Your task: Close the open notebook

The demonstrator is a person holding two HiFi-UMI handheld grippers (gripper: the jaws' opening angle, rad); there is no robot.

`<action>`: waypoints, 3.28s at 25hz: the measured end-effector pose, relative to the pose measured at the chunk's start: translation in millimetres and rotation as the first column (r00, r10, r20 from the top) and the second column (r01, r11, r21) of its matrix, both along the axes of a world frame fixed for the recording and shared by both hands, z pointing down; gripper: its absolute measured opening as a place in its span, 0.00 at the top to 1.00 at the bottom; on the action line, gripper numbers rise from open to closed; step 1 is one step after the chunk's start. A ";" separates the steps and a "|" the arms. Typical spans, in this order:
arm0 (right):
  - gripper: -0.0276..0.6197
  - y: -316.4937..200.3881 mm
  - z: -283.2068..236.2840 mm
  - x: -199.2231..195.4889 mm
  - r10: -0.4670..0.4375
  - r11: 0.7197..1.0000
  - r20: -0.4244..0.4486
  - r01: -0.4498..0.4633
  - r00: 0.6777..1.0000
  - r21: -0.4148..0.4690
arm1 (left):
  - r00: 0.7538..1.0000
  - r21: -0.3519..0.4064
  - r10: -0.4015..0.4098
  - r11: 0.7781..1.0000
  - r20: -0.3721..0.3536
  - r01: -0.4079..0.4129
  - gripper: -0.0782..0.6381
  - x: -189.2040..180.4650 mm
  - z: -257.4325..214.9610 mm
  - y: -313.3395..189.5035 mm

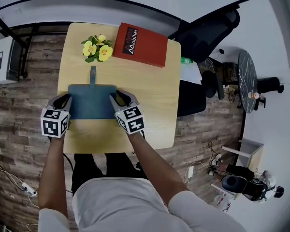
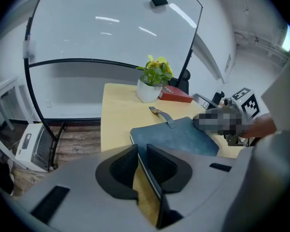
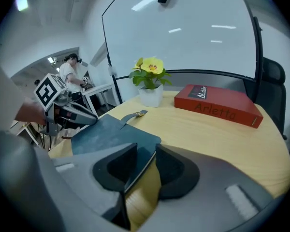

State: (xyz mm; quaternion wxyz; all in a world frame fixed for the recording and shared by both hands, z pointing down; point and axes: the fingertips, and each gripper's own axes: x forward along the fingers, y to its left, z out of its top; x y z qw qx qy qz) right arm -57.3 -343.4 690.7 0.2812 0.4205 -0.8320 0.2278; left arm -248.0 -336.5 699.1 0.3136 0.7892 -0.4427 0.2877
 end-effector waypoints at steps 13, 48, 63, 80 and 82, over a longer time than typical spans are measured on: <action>0.79 10.0 -129.0 9.9 -0.144 0.955 0.329 0.043 0.933 0.295 | 0.980 0.279 -0.068 0.953 -0.184 0.119 0.78 -12.9 -101.4 16.7; 0.86 356.7 -311.7 89.1 -0.292 0.752 0.246 0.063 0.924 0.656 | 0.923 0.734 -0.346 0.580 -0.170 0.353 0.85 9.8 -305.7 448.5; 0.86 426.5 -297.5 152.4 -0.338 0.769 0.236 0.123 0.911 0.627 | 0.909 0.706 -0.374 0.594 -0.183 0.386 0.85 72.1 -301.9 531.3; 0.86 457.8 -283.4 302.3 -0.376 0.786 0.276 0.146 0.885 0.601 | 0.906 0.684 -0.374 0.609 -0.198 0.401 0.85 227.4 -304.2 554.8; 0.86 462.9 -275.1 308.4 -0.374 0.787 0.271 0.149 0.887 0.599 | 0.899 0.681 -0.391 0.606 -0.196 0.411 0.85 235.4 -297.7 563.7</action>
